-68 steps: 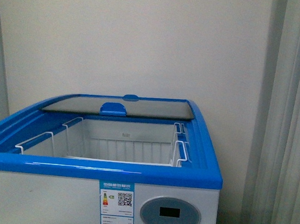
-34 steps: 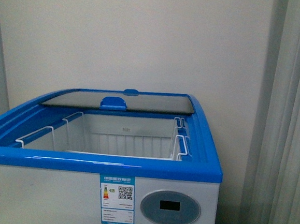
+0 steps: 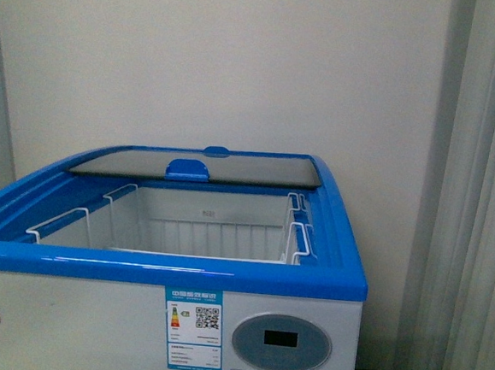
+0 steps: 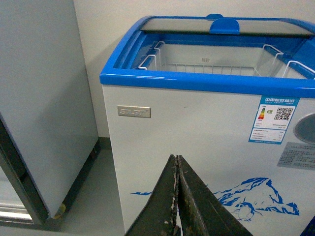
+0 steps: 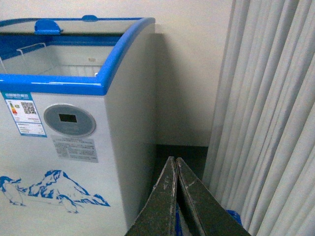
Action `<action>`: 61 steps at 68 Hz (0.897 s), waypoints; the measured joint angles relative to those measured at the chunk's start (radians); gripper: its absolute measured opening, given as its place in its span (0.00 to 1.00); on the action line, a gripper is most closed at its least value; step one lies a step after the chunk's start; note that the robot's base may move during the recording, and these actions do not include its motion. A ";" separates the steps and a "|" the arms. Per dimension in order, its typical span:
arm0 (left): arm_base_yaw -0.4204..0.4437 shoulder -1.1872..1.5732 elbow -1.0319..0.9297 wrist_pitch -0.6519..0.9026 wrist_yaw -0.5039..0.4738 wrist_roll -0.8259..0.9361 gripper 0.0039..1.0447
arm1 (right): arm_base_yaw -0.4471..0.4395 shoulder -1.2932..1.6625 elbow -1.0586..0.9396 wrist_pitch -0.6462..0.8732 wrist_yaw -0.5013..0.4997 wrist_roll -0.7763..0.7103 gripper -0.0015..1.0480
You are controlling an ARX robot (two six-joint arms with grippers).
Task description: Put drink in fridge
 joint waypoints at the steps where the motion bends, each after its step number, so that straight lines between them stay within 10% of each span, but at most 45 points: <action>1: 0.000 0.000 0.000 0.000 0.000 0.000 0.02 | 0.000 0.000 0.000 0.000 0.000 0.000 0.03; 40: 0.000 0.000 0.000 0.000 0.000 -0.002 0.93 | 0.000 -0.001 0.000 0.000 0.000 0.000 0.94; 61: 0.000 0.000 0.000 0.000 0.000 -0.002 0.92 | 0.000 -0.001 0.000 0.000 0.000 0.000 0.93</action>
